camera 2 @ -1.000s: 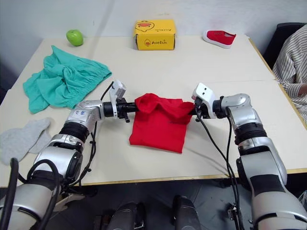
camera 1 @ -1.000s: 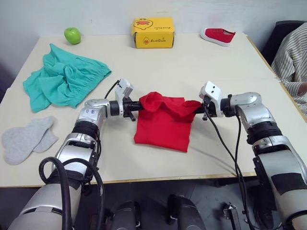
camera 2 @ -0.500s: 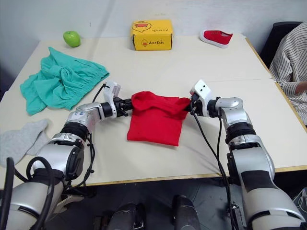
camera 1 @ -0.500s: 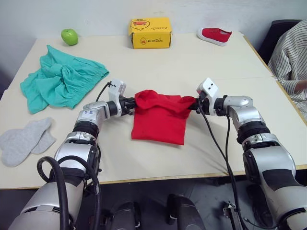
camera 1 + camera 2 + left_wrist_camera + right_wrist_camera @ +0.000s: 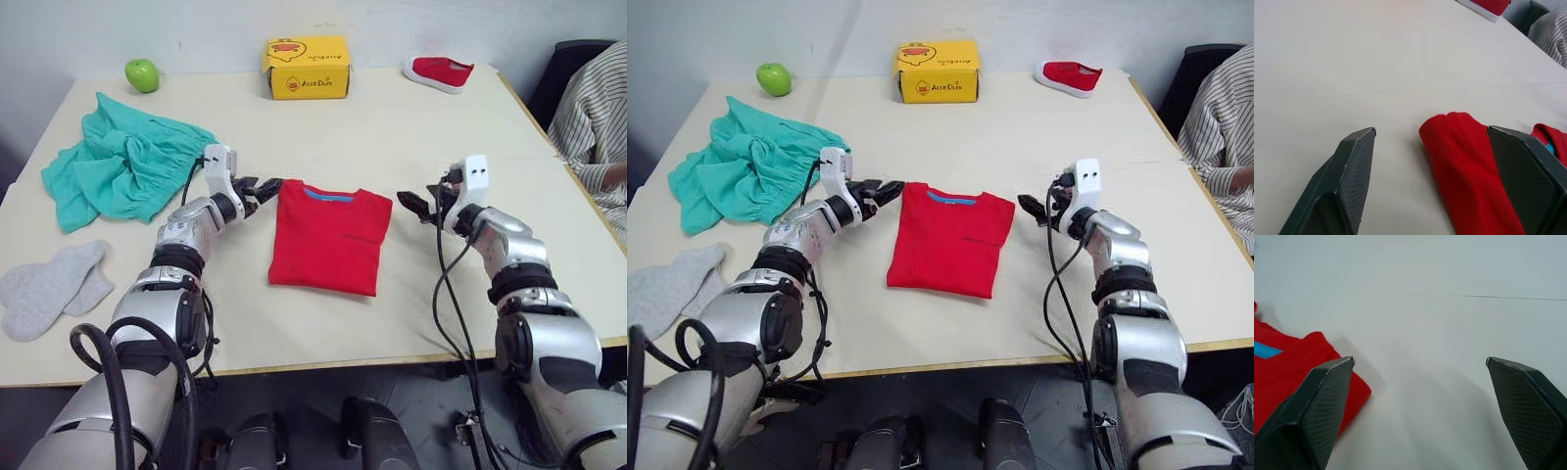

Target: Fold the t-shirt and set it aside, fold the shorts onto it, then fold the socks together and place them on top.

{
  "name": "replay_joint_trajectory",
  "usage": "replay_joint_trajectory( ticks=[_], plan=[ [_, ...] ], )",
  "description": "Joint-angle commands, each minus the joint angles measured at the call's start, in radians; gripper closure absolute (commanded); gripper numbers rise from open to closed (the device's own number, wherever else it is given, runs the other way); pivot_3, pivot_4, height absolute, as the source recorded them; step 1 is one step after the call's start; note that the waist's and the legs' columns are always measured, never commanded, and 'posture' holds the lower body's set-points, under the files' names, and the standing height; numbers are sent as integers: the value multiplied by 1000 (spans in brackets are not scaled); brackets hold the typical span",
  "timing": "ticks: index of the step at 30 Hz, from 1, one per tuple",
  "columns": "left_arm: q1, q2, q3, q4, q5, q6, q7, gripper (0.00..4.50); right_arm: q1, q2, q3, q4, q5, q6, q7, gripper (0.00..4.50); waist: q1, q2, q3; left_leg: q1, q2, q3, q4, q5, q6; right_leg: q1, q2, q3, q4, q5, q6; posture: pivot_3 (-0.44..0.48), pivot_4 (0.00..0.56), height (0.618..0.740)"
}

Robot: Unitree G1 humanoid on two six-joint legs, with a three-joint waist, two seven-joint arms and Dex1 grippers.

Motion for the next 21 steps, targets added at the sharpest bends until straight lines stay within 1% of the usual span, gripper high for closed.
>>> replay_joint_trajectory(
  ticks=[1,2,3,4,8,10,12,14,19,21],
  plan=[
    [85,49,-68,-165,42,-211,-222,156,122,-30,34,-327,67,-99,233,0,-1,0,0,0,0,0,0,0,0,0,0,0,0,0,0,0,150,740],
    [122,60,-75,-225,28,-251,-296,29,176,-40,59,-423,73,-111,290,0,-3,0,0,0,0,0,-1,0,0,-1,0,0,0,0,0,0,150,740],
    [168,74,-86,-296,9,-290,-383,29,230,-52,87,-515,75,-110,330,0,-3,0,0,0,0,1,-1,0,-1,-2,1,1,1,0,0,0,150,740],
    [200,83,-94,-345,-2,-315,-440,29,267,-60,105,-577,77,-106,353,0,-3,0,0,0,0,1,-1,0,-1,-2,1,1,0,0,0,0,150,740],
    [325,130,-134,-521,-23,-368,-600,29,408,-89,177,-781,60,-112,413,0,2,0,0,1,1,2,1,0,-1,-2,1,3,2,0,0,0,150,740],
    [439,170,-172,-664,-21,-385,-667,29,491,-69,212,-884,50,-100,381,0,4,0,0,1,1,2,2,0,-1,-1,1,3,3,0,0,0,150,740],
    [517,194,-198,-747,-4,-391,-674,29,537,-53,231,-926,36,-98,343,0,7,0,0,3,1,0,1,0,-1,-1,1,5,3,0,0,0,150,740],
    [555,199,-211,-776,23,-394,-636,29,564,-52,250,-929,11,-116,323,0,14,0,0,3,1,-1,2,0,-1,-1,0,5,3,0,0,0,150,740],
    [579,183,-256,-776,90,-419,-562,29,596,-44,304,-900,-49,-180,293,0,38,0,0,3,0,-2,4,1,2,-1,-2,5,4,1,0,0,150,740],
    [565,157,-279,-742,137,-439,-502,29,583,-28,321,-860,-88,-224,256,0,40,0,0,3,-1,-4,4,1,2,-1,-2,6,4,1,0,0,150,740]
  ],
)
